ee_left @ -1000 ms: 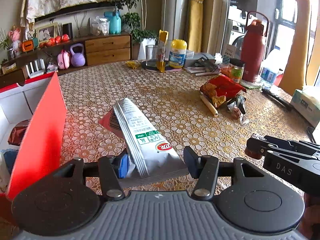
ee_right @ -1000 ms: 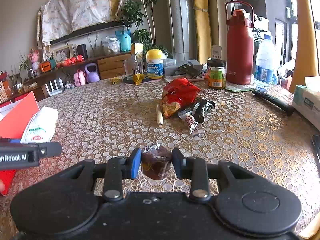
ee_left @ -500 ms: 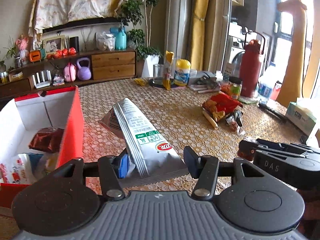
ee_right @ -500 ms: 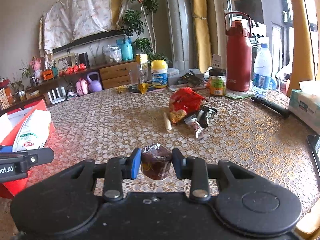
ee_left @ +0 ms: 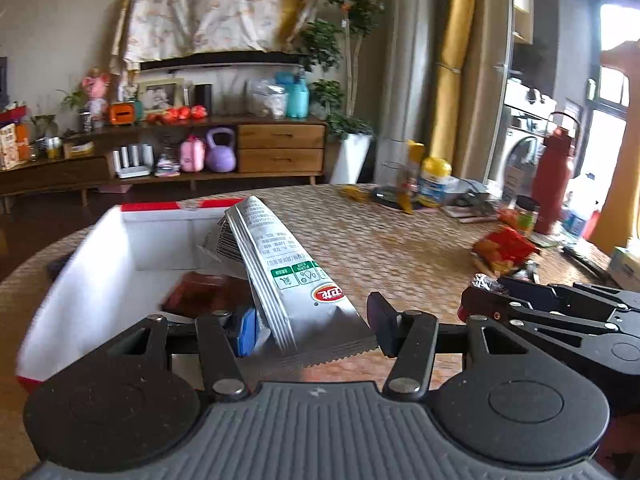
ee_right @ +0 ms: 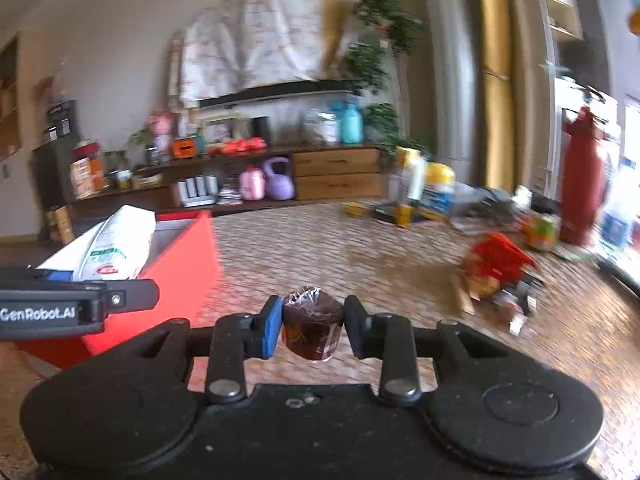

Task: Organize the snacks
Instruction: 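Carry the white packet and brown snack over the red-and-white box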

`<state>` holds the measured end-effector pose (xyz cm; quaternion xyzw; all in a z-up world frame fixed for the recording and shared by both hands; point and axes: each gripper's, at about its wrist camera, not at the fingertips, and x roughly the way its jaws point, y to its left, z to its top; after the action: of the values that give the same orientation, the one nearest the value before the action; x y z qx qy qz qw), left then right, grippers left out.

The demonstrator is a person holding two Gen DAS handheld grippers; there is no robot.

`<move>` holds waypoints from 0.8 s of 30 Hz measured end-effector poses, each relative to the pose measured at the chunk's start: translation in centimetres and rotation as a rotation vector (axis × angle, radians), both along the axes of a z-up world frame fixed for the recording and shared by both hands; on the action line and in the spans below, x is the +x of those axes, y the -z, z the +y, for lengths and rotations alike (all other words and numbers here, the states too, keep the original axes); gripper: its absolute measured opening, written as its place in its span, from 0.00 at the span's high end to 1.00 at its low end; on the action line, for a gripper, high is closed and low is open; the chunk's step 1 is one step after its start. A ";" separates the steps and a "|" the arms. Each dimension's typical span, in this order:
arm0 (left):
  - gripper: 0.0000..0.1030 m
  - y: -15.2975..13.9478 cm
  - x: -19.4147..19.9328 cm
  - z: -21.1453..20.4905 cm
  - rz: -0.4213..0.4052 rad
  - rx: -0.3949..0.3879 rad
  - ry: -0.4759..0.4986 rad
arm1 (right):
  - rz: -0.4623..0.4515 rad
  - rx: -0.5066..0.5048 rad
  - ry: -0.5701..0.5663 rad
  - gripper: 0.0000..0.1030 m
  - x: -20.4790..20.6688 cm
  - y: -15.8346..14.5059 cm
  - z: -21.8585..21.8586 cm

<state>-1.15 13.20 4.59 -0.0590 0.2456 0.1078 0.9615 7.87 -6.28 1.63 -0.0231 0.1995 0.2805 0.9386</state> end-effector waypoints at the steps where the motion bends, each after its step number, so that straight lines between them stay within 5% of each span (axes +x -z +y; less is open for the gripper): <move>1: 0.47 -0.1 -0.2 0.8 0.001 0.001 -0.011 | -0.007 -0.003 -0.021 0.69 -0.1 -0.2 0.9; 12: 0.47 -0.6 -0.3 7.8 0.043 0.023 -0.030 | -0.065 -0.008 -0.190 0.69 -1.4 -2.6 7.9; 24: 0.47 0.1 2.2 13.1 0.167 0.077 0.138 | -0.055 -0.045 -0.289 0.69 -1.3 -2.9 12.0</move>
<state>1.08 26.28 4.45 0.0041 0.3242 0.0551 0.9444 6.60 5.72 4.50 -0.0804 0.1745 0.4076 0.8927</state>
